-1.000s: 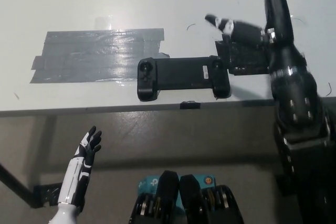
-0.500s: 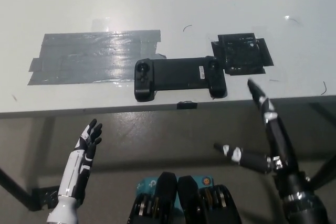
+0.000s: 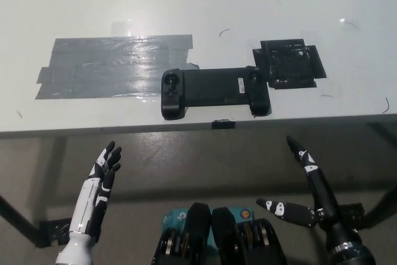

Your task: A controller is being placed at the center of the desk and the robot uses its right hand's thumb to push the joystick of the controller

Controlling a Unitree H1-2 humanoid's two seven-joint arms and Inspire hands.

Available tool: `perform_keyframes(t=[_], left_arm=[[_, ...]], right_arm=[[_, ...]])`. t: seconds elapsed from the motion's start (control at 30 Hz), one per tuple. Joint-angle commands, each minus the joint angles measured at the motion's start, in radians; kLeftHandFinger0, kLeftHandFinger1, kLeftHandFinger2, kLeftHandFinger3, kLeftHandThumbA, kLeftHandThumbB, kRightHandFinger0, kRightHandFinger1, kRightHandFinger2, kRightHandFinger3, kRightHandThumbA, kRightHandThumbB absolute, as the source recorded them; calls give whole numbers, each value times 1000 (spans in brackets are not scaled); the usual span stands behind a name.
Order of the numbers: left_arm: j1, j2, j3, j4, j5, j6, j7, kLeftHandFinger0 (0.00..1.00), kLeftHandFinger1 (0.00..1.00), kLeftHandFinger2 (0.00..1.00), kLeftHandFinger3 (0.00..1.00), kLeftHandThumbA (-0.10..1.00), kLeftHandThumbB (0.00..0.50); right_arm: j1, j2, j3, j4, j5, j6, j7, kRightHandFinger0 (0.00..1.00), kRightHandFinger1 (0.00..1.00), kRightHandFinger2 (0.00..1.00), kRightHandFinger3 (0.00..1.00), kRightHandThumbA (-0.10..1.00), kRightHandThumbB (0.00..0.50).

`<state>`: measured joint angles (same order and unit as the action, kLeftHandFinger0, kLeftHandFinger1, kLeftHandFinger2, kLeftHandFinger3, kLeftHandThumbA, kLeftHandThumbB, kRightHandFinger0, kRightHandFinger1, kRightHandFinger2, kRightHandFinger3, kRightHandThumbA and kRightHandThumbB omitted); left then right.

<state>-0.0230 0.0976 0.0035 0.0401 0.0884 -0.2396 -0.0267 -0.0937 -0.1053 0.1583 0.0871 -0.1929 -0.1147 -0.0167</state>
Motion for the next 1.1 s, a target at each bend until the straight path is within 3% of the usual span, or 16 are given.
perform_keyframes(t=[0.0,0.7,1.07], left_arm=[[-2,8,-5,-18,2,-9,-5,1000,1000,1000,1000,972,125],[6,6,-7,-14,4,-7,-3,1000,1000,1000,1000,941,120],[5,10,-5,-19,0,-3,-7,1000,1000,1000,1000,919,106]], right_arm=[[-17,5,-1,3,32,-71,25,1000,1000,1000,1000,1000,262],[-22,2,1,22,12,-68,38,1000,1000,1000,1000,1000,268],[-28,1,4,27,11,-76,41,1000,1000,1000,1000,1000,244]])
